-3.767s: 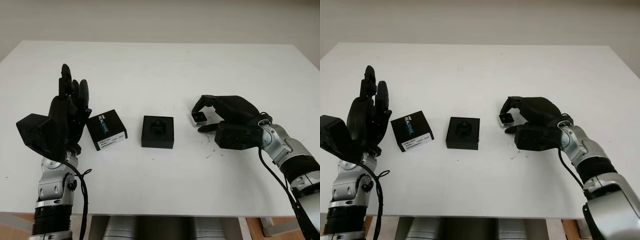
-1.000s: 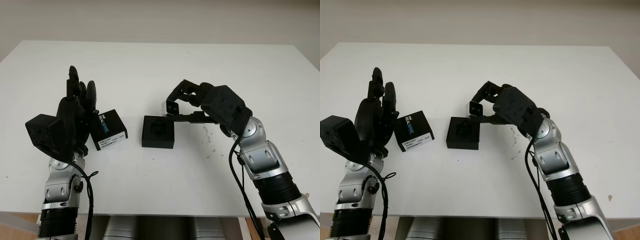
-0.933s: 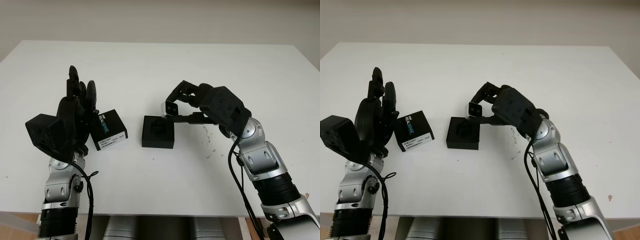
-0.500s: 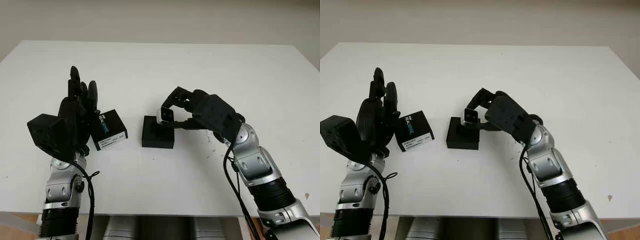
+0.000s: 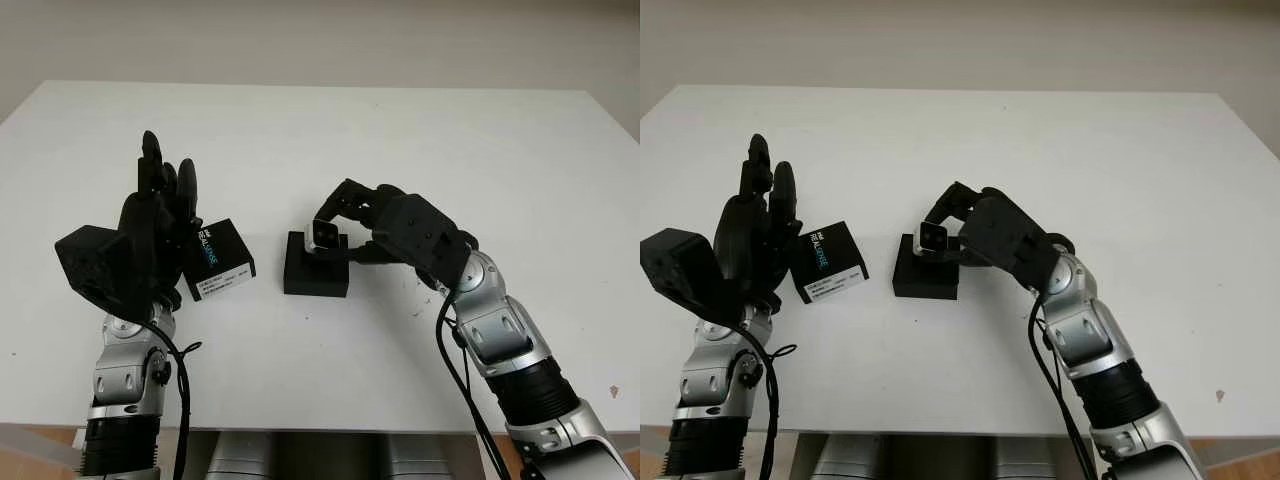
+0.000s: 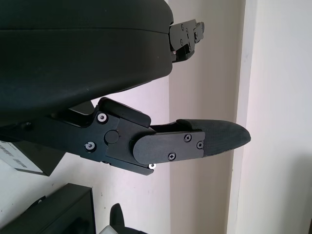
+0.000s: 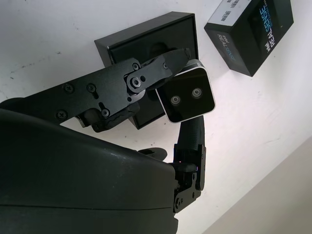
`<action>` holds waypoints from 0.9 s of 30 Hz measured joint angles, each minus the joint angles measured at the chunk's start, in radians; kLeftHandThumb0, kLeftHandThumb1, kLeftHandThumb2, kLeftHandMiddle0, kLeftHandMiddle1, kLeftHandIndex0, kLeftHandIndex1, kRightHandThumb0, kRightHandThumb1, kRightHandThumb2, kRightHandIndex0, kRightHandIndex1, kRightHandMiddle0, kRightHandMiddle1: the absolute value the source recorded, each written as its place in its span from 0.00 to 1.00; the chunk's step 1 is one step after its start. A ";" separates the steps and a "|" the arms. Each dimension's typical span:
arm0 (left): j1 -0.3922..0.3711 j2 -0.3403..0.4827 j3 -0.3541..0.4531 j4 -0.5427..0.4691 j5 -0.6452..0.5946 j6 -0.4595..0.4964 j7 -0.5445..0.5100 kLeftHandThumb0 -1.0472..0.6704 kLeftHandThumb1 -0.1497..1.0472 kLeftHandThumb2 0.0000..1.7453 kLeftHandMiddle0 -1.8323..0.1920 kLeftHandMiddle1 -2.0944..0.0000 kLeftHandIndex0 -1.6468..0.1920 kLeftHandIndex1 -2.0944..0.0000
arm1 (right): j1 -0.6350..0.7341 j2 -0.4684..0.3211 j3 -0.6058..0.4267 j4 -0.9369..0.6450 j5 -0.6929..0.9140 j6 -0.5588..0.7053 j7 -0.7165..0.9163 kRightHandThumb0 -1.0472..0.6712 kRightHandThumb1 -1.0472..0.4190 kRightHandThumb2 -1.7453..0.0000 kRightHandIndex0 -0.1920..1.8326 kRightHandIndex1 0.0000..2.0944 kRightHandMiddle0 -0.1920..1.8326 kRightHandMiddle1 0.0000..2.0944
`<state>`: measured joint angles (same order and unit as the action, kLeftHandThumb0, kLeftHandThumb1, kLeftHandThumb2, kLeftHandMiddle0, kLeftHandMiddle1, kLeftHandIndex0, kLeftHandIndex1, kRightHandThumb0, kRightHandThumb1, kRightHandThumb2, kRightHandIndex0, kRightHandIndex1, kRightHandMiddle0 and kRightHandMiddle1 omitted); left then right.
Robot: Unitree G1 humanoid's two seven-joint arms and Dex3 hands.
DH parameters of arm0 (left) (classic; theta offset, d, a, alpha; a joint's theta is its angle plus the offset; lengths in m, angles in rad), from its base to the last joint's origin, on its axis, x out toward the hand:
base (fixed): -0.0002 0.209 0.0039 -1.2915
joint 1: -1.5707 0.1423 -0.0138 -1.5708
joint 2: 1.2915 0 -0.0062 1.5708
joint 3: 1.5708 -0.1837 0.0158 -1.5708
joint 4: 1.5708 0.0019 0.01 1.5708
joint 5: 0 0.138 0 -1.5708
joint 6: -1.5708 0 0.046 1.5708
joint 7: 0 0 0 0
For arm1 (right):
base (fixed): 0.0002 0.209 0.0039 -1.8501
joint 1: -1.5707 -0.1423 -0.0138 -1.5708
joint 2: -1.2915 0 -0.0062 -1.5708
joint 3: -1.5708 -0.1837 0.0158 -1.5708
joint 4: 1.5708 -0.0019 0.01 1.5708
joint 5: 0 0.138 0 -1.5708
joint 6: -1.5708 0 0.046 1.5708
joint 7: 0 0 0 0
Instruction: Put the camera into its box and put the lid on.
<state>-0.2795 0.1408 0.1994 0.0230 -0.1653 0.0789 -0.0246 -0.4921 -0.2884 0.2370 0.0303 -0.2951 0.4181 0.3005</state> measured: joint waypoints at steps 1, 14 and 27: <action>0.000 0.000 0.000 0.000 0.000 0.002 0.000 0.17 1.00 0.28 1.00 0.99 1.00 0.99 | 0.002 0.004 0.000 0.000 0.000 0.006 -0.003 0.38 0.03 0.97 0.26 0.02 0.19 0.93; 0.000 -0.008 0.000 -0.020 -0.007 0.018 0.005 0.17 1.00 0.26 1.00 0.99 1.00 0.99 | 0.053 0.042 -0.001 -0.008 -0.001 0.009 -0.064 0.39 0.02 0.97 0.25 0.02 0.17 0.94; 0.000 -0.009 0.001 -0.020 -0.009 0.019 0.006 0.17 1.00 0.27 1.00 0.99 1.00 1.00 | 0.072 0.040 0.000 -0.007 -0.020 -0.009 -0.074 0.39 0.03 0.97 0.26 0.02 0.18 0.92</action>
<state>-0.2792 0.1316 0.2000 0.0030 -0.1743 0.0983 -0.0186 -0.4198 -0.2479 0.2373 0.0236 -0.3151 0.4087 0.2270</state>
